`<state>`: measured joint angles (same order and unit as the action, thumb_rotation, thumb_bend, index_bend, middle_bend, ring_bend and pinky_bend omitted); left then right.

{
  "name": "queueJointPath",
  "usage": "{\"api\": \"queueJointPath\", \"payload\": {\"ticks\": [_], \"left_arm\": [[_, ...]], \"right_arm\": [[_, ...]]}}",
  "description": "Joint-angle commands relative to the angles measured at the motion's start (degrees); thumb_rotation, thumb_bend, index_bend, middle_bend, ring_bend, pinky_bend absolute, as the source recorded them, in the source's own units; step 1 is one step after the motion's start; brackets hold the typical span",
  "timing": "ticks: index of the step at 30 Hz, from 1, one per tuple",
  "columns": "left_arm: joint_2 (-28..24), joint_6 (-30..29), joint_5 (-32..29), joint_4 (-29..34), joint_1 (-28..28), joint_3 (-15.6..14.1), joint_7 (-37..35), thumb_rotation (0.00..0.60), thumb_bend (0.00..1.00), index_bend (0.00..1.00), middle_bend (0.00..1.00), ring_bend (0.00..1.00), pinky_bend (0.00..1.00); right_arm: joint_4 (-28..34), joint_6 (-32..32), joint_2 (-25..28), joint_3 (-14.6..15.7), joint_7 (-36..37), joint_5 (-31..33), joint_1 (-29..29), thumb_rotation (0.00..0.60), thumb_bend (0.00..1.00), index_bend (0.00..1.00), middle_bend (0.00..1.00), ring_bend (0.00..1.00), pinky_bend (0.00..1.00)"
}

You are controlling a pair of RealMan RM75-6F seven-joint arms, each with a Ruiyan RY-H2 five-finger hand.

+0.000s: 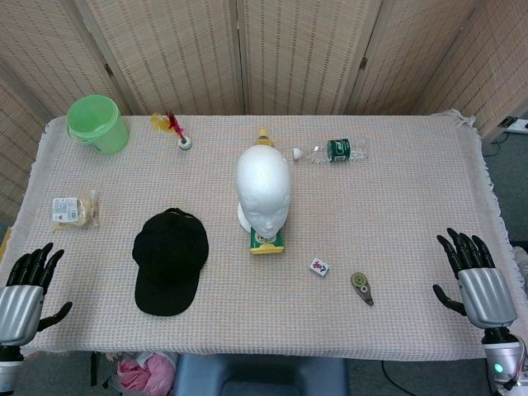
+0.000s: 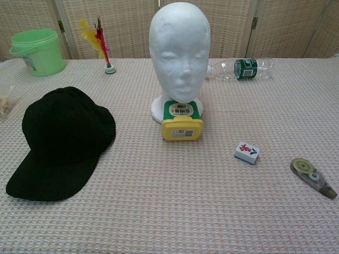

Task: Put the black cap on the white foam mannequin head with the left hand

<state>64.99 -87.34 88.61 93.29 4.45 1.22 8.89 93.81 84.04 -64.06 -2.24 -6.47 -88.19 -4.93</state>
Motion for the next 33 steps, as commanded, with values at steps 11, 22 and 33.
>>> {"api": "queueJointPath", "payload": {"ticks": [11,22,33], "left_arm": [[4.9,-3.5,6.6,-2.8,-0.5,-1.9,-2.6,0.600,0.23,0.08,0.02,0.01,0.22],[14.7,-4.9,13.1,-11.5,-3.1,-7.6,1.2,0.600,0.23,0.14,0.06,0.09,0.34],[19.3,-4.2,15.1,-14.8,-2.8,-7.5,6.4,0.600,0.23,0.19,0.10,0.10,0.34]], "right_arm": [[2.2,0.7,1.7,1.2,1.6,-1.8,0.6,0.600,0.21,0.00,0.00,0.00,0.00],[3.6,3.0,3.6,2.6,3.2,-4.5,2.1,0.600,0.21,0.00,0.00,0.00,0.00],[4.2,2.3,4.0,3.0,3.0,-4.5,2.2,0.600,0.21,0.00,0.00,0.00,0.00]]}}
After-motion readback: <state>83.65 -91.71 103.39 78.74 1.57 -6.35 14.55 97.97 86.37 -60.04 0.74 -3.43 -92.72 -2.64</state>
